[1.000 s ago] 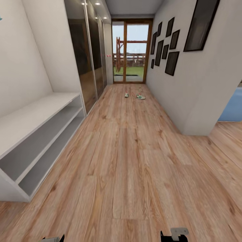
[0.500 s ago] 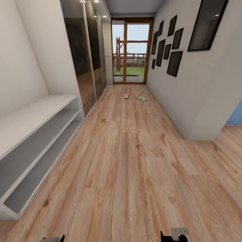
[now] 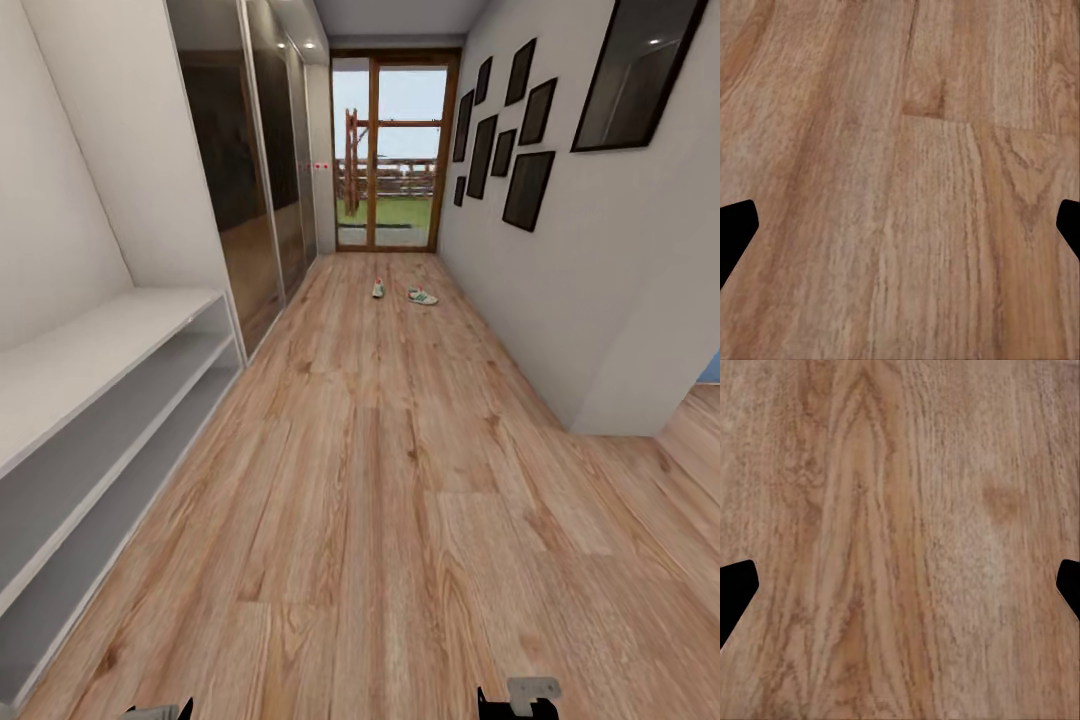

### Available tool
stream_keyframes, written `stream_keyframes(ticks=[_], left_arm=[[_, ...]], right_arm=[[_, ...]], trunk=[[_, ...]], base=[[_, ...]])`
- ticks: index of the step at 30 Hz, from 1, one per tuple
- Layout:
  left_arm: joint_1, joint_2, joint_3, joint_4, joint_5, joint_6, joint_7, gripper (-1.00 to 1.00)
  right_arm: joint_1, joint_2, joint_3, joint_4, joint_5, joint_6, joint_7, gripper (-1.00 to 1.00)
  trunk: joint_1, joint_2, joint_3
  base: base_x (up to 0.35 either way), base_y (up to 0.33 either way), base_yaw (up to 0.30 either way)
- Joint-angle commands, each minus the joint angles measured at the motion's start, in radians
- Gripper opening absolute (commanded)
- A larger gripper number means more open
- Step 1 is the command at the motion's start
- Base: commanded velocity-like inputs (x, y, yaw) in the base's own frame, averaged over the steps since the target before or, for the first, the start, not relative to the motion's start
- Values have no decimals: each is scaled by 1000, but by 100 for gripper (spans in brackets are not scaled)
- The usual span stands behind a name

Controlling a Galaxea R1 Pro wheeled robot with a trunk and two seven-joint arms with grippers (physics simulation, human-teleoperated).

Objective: Pick up the two gym shoes and the two sandals from the corridor floor and place them onto the hallstand (shoe rack) in the corridor, making sure they are on the rack and not on the floor. Arrange them so the two gym shoes are next to each other and the two sandals are next to each other.

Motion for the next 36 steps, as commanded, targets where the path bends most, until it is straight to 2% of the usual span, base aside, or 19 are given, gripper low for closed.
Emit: stream_keyframes(ticks=[1, 24, 36], left_arm=[[-1, -1, 8, 1, -2, -2, -10, 100], [-1, -2, 6, 1, -3, -2, -10, 100], [-1, -2, 4, 6, -3, -2, -10, 100]], right_arm=[[-1, 0, 0, 1, 8, -1, -6, 100], [-1, 10, -2, -2, 3, -3, -9, 100], [-1, 8, 3, -65, 8, -5, -6, 100]], trunk=[[0, 0, -1], [0, 0, -1], [0, 0, -1]], base=[[338, 0, 0], [337, 0, 0], [338, 0, 0]])
